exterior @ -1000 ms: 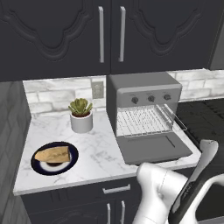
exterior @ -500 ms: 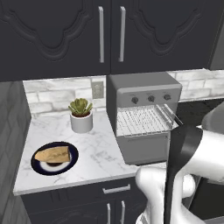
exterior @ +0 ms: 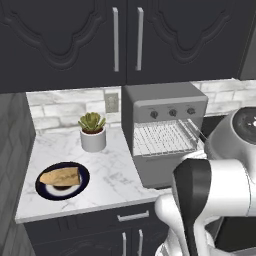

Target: Pull the toaster oven rack outwards. Pick up the baguette from the plate and place it on the toaster oven rack. Close the toaster oven door fully and set the temperature to the lowest setting.

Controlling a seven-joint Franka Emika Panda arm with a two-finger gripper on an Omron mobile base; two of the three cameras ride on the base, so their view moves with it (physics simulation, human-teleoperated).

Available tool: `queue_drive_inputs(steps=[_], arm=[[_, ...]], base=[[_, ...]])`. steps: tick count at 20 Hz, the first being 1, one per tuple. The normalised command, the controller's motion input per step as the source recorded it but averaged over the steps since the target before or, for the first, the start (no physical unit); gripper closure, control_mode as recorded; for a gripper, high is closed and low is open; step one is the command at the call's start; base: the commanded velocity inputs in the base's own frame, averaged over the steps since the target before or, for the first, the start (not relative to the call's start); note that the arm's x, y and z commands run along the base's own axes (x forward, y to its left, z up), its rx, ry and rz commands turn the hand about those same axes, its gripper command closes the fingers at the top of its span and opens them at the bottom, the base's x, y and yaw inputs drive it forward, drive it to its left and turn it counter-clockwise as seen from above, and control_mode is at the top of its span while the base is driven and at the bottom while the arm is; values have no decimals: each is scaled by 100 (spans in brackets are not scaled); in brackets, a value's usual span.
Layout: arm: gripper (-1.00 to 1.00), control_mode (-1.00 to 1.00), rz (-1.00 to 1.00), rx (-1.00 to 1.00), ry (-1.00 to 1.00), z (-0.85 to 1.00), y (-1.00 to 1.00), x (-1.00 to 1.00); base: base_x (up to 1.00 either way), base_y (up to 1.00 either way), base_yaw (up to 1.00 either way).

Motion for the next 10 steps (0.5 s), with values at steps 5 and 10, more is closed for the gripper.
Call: queue_drive_inputs(steps=[5, 10], arm=[[100, -100, 27, 22, 3, -14, 18, 8], [100, -100, 21, 11, 4, 0, 42, 18]], base=[[0, 0, 0], [0, 0, 0]])
